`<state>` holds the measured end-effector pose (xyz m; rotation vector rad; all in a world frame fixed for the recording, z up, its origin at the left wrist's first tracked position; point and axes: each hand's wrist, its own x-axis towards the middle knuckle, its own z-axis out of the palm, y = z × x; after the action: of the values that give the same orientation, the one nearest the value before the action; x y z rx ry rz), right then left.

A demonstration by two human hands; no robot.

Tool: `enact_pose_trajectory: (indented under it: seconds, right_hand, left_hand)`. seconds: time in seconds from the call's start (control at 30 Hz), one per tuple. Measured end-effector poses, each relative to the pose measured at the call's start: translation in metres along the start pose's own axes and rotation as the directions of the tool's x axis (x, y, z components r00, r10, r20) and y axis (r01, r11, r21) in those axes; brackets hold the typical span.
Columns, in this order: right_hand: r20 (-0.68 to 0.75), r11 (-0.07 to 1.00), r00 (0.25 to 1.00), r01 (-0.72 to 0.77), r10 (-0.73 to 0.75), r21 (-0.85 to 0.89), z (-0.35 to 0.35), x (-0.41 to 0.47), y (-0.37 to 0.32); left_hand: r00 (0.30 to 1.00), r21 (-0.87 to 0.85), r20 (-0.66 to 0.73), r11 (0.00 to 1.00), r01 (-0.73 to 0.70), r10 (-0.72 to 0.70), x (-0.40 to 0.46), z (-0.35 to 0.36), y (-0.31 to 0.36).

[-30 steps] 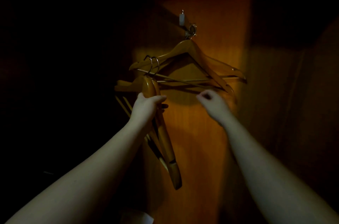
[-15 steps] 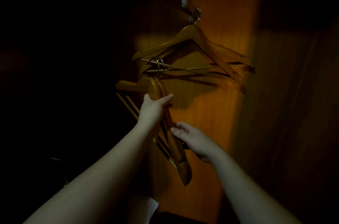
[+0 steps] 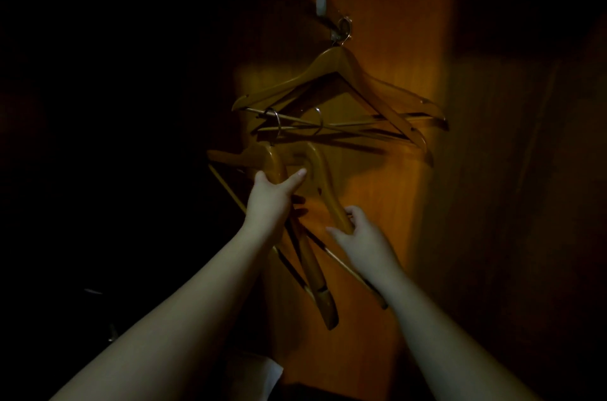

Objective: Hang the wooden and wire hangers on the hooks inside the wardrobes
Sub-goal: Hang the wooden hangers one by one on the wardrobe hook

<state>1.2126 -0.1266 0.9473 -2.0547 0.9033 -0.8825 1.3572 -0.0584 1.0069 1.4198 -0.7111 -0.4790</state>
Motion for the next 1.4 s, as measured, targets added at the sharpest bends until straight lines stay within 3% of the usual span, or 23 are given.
enact_pose_trajectory:
  seconds: [0.27,0.57,0.87,1.1,1.4]
  right_hand:
    - [-0.152,0.984,0.988,0.002,-0.030,-0.180,-0.044,0.026,0.026]
    - [-0.288,0.964,0.951,0.037,-0.115,-0.264,-0.087,0.054,0.027]
    - [-0.348,0.961,0.934,-0.014,-0.087,-0.278,-0.125,0.082,0.010]
    - [-0.368,0.936,0.905,0.080,-0.212,-0.343,-0.142,0.111,-0.007]
    - [-0.350,0.907,0.906,0.081,-0.240,-0.414,-0.152,0.143,-0.040]
  left_hand:
    - [0.980,0.075,-0.162,0.992,-0.105,0.116,0.011,-0.008,0.015]
    - [0.964,0.086,-0.172,0.978,-0.189,0.202,0.020,-0.005,0.036]
    - [0.944,0.110,-0.179,0.959,-0.260,0.276,0.025,-0.005,0.059]
    - [0.936,0.121,-0.182,0.952,-0.283,0.301,0.026,-0.005,0.069]
    - [0.936,0.085,-0.172,0.951,-0.296,0.307,0.023,-0.004,0.076]
